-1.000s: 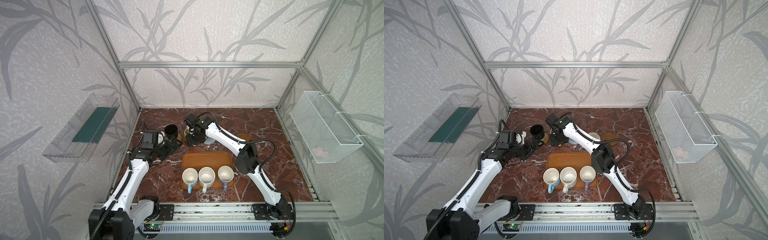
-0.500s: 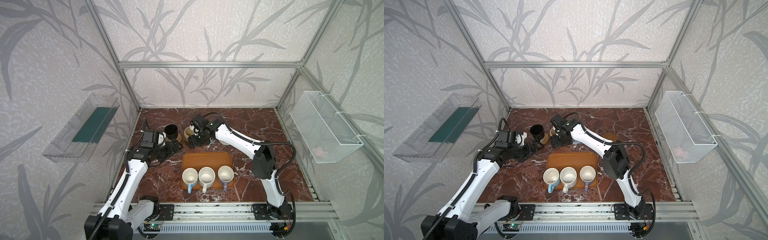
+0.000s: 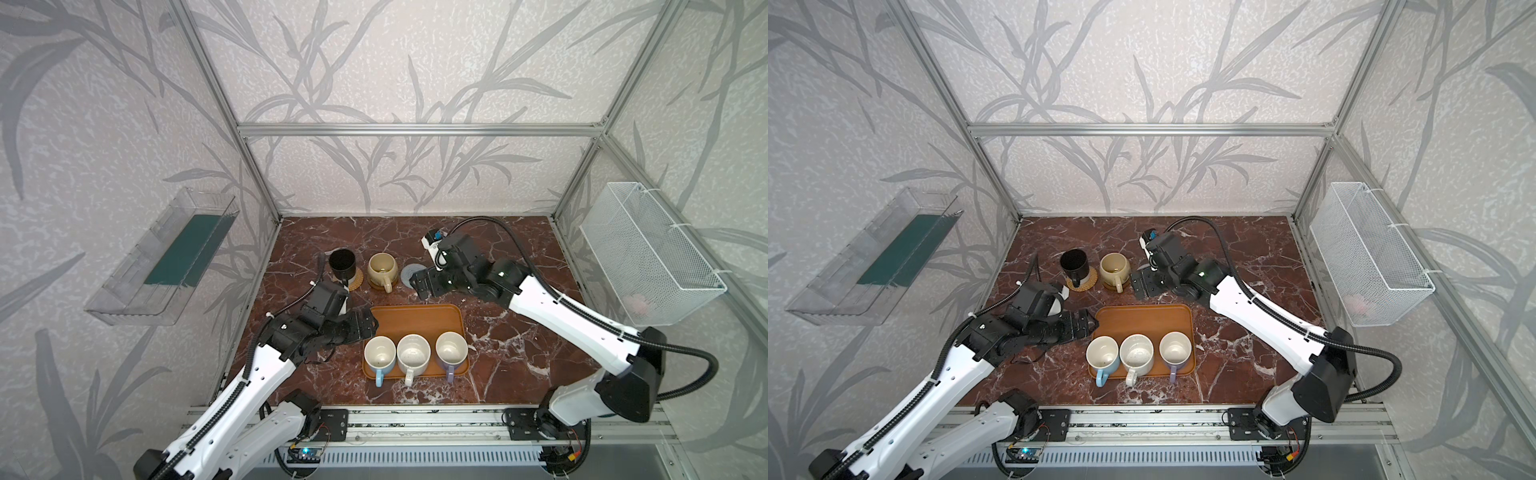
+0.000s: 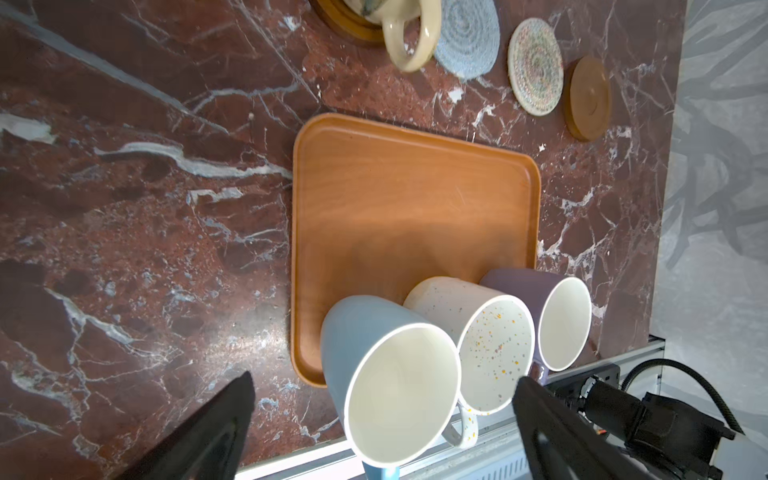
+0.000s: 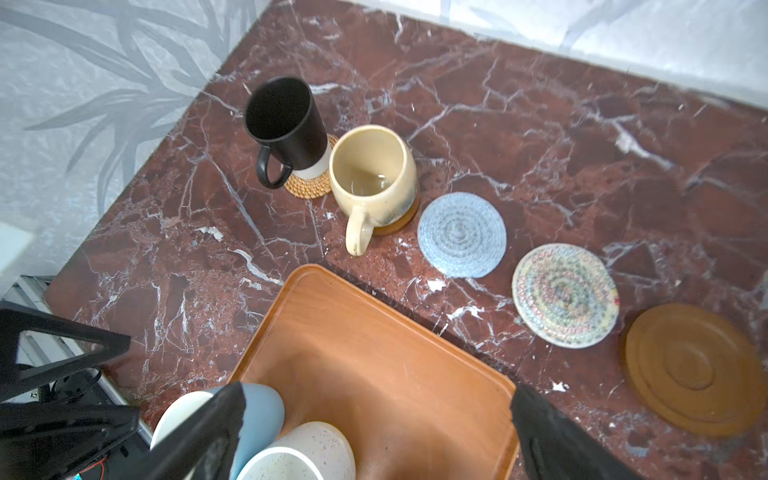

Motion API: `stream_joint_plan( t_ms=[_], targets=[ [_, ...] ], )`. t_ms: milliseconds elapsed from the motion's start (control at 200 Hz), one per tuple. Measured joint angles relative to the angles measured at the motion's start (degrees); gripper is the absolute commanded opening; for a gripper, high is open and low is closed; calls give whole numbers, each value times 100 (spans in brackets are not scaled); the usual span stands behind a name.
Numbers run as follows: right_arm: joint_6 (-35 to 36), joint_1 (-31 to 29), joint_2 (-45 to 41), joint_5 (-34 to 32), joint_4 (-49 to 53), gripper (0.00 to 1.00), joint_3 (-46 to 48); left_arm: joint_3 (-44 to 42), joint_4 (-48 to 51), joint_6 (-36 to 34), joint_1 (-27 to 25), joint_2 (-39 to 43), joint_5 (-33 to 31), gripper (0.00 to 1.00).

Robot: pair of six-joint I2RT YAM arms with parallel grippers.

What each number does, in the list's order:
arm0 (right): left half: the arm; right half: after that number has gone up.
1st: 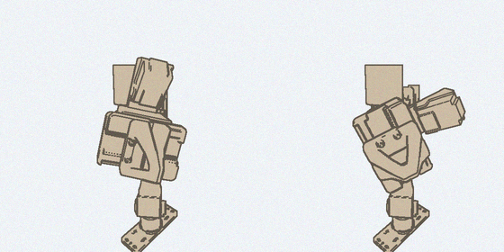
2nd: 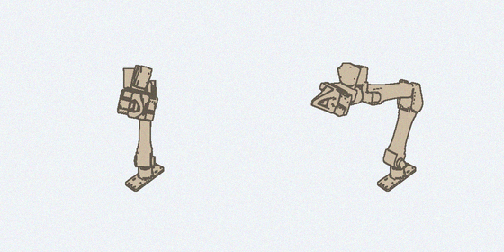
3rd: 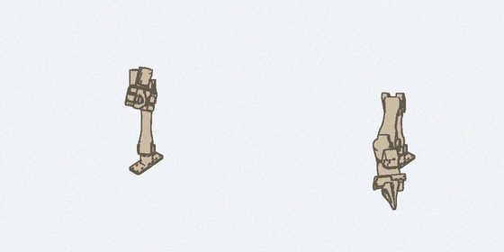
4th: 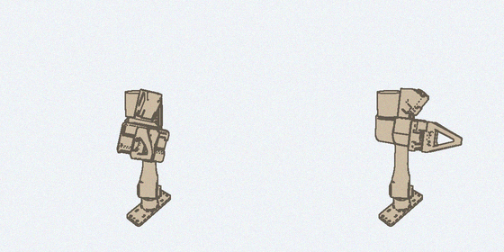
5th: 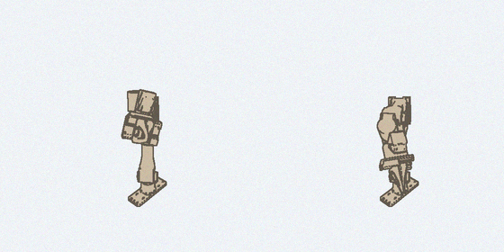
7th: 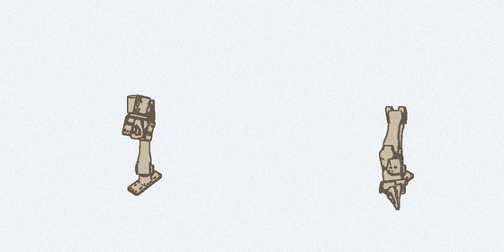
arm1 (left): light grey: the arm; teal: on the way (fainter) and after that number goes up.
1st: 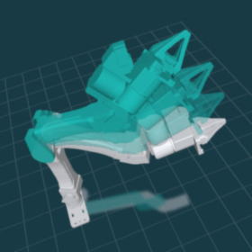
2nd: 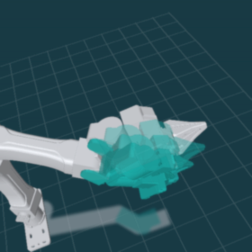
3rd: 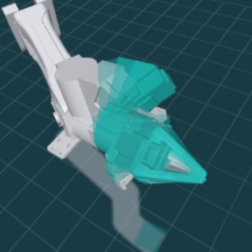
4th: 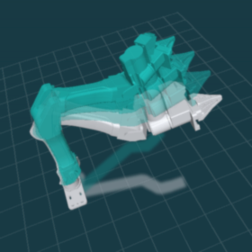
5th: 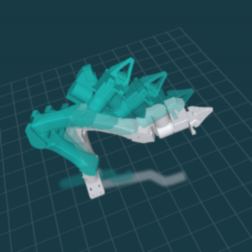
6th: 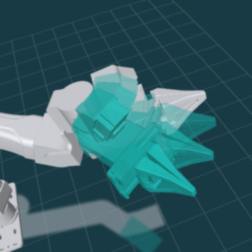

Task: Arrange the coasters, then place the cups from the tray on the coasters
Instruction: 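Open and raise the right gripper while the left gripper moves over the tray, then lower the left gripper into the light blue mug and close on its rim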

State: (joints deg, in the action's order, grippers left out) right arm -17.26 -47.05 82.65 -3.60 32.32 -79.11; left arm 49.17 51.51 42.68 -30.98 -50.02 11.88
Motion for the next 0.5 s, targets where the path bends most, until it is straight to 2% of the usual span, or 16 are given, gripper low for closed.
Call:
stream_joint_plan(
  t_ms=[160,500],
  targets=[
    [219,37,-568,131,-407,99,815,-28,70,380,-688,-70,-369,99],
    [192,66,-560,304,-284,99,1187,-131,153,1154,-2002,-584,-1062,99]
  ],
)
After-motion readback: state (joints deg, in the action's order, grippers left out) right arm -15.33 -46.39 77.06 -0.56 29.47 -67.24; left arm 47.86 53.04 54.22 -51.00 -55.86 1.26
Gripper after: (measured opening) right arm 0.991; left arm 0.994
